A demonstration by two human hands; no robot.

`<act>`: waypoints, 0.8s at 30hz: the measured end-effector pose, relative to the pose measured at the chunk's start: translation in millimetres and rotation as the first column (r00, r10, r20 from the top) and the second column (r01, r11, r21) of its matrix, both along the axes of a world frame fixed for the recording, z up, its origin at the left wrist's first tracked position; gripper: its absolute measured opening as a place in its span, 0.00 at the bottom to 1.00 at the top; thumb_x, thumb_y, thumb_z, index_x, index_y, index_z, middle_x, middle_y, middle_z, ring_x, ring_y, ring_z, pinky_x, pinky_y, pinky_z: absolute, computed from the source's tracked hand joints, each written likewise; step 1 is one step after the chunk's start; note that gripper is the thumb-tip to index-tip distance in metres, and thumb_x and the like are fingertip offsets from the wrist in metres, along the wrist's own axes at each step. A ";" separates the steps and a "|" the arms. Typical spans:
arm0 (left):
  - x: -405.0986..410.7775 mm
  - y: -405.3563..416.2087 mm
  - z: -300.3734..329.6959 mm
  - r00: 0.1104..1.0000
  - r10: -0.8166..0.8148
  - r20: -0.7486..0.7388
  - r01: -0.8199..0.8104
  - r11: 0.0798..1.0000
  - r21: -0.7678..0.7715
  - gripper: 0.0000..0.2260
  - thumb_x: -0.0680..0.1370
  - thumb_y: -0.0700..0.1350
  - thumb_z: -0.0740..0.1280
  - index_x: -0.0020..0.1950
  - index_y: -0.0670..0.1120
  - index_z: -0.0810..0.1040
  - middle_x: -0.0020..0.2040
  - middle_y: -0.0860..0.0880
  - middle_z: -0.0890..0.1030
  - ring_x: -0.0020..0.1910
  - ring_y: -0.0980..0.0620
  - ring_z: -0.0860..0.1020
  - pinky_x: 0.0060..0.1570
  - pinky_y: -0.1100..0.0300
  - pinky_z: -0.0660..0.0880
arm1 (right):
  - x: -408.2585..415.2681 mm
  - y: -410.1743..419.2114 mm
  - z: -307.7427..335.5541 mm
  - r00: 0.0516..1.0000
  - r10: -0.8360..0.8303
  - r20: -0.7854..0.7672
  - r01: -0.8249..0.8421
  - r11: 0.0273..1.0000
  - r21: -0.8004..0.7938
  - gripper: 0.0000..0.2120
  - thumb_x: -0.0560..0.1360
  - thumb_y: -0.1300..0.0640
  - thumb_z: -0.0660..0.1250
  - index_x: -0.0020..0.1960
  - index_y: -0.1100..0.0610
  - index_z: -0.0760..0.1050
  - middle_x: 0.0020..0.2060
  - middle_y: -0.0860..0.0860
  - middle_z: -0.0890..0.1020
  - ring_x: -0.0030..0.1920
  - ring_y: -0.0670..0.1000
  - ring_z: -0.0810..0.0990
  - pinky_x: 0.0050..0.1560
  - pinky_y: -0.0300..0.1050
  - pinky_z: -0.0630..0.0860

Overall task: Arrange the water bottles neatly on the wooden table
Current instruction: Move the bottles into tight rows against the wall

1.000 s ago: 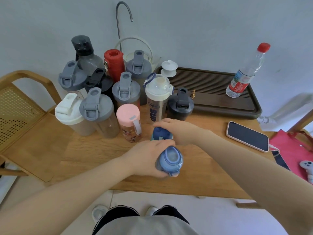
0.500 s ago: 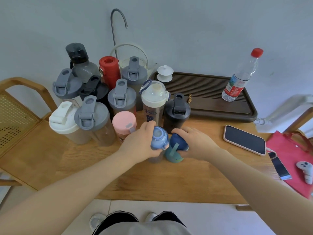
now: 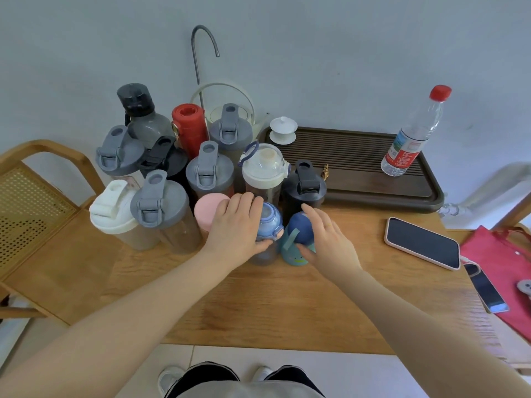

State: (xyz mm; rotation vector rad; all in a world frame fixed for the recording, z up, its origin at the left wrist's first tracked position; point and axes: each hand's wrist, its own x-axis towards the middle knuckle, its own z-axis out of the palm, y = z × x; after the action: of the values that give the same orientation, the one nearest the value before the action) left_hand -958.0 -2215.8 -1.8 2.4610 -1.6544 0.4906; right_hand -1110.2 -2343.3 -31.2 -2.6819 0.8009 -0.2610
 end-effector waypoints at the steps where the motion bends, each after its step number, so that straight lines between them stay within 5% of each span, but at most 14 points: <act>1: 0.9 4.2 -1.9 1.000 0.006 0.006 -0.006 1.000 0.008 0.38 0.54 0.61 0.77 0.57 0.40 0.73 0.50 0.43 0.80 0.47 0.43 0.80 0.45 0.53 0.77 | -3.3 2.2 -2.9 0.997 -0.050 0.053 0.047 0.997 0.056 0.40 0.70 0.50 0.71 0.75 0.52 0.53 0.72 0.52 0.64 0.68 0.55 0.69 0.54 0.49 0.78; 4: 6.8 20.0 -10.1 1.000 0.011 0.022 -0.012 0.998 0.068 0.48 0.53 0.62 0.77 0.66 0.42 0.66 0.62 0.37 0.76 0.58 0.38 0.77 0.55 0.46 0.75 | -10.8 8.9 -15.5 0.970 -0.228 0.088 0.199 0.945 0.261 0.51 0.64 0.50 0.77 0.75 0.54 0.48 0.74 0.54 0.59 0.72 0.55 0.63 0.62 0.52 0.73; 8: 10.5 28.9 -17.8 0.996 -0.060 0.062 0.055 0.995 0.085 0.47 0.56 0.59 0.78 0.69 0.48 0.62 0.66 0.35 0.73 0.62 0.37 0.75 0.60 0.43 0.71 | -0.9 23.5 -38.0 0.927 -0.373 0.039 0.299 0.797 0.525 0.56 0.63 0.53 0.78 0.76 0.52 0.42 0.73 0.56 0.60 0.71 0.60 0.64 0.65 0.58 0.70; 14: 12.0 13.9 -21.2 0.982 -0.128 0.141 0.116 0.989 0.095 0.45 0.57 0.56 0.78 0.69 0.50 0.62 0.66 0.41 0.75 0.60 0.43 0.77 0.61 0.44 0.71 | 14.4 25.4 -47.7 0.877 -0.475 0.070 0.383 0.779 0.496 0.46 0.67 0.55 0.75 0.75 0.52 0.50 0.71 0.54 0.65 0.68 0.59 0.67 0.62 0.56 0.70; 24: 17.6 15.1 -22.5 0.988 -0.093 0.124 0.087 0.995 0.048 0.41 0.58 0.53 0.78 0.65 0.45 0.64 0.59 0.39 0.79 0.55 0.41 0.79 0.58 0.45 0.74 | 6.8 31.7 -34.6 0.905 -0.424 0.045 0.344 0.787 0.512 0.49 0.67 0.54 0.75 0.76 0.54 0.45 0.73 0.56 0.59 0.71 0.59 0.62 0.66 0.56 0.67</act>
State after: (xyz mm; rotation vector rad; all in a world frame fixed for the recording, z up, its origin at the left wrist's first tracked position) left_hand -940.4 -2200.7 -24.3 2.4170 -1.8331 0.6167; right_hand -1103.4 -2311.6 -65.7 -1.9752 1.1819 -0.3097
